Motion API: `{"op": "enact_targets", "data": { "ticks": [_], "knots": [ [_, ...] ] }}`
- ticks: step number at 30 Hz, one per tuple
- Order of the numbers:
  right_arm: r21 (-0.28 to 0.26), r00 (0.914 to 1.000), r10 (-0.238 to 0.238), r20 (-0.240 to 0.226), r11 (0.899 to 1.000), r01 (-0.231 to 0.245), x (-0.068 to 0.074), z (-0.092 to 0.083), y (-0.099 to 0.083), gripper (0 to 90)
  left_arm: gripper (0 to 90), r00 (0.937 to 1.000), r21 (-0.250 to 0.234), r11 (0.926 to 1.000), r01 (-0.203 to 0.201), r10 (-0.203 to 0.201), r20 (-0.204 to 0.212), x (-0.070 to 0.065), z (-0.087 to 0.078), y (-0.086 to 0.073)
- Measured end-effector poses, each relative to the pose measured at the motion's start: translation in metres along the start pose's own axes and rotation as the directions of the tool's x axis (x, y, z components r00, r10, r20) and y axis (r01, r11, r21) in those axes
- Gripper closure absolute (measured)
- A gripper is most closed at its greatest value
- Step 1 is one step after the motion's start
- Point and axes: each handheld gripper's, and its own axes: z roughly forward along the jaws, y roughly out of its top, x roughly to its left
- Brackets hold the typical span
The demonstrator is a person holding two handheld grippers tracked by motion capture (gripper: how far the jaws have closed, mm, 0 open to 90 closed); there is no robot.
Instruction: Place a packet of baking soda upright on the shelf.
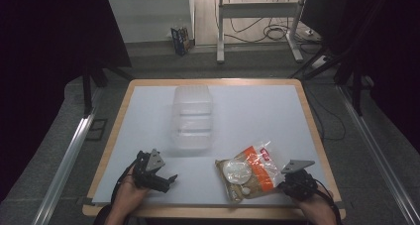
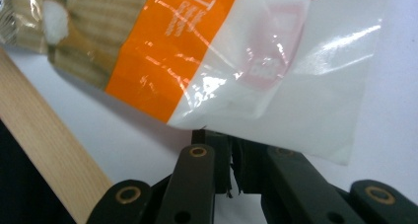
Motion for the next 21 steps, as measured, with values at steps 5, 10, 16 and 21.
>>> {"op": "enact_targets", "data": {
  "ticks": [5,10,16,21],
  "knots": [
    [-0.019,0.9979,0.04,-0.051,0.999,-0.041,0.005,-0.009,-0.011,84.4,0.4,1.0,-0.001,1.0,-0.003,0.003,-0.002,0.0,-0.001,-0.001],
    [-0.073,0.9947,0.027,-0.099,0.997,-0.035,0.009,-0.019,-0.014,84.3,0.4,1.0,0.002,1.0,-0.008,0.008,-0.001,-0.001,0.0,0.0],
    [-0.054,0.9896,-0.034,-0.14,0.998,0.027,0.02,-0.007,-0.011,83.9,0.4,0.9999,0.003,0.9999,-0.013,0.013,0.0,-0.001,-0.001,0.0],
    [-0.042,0.9849,-0.034,-0.169,0.999,0.028,0.024,0.0,-0.003,83.7,0.4,0.9998,0.002,0.9998,-0.021,0.021,-0.001,-0.002,-0.001,0.0]
  ]
}}
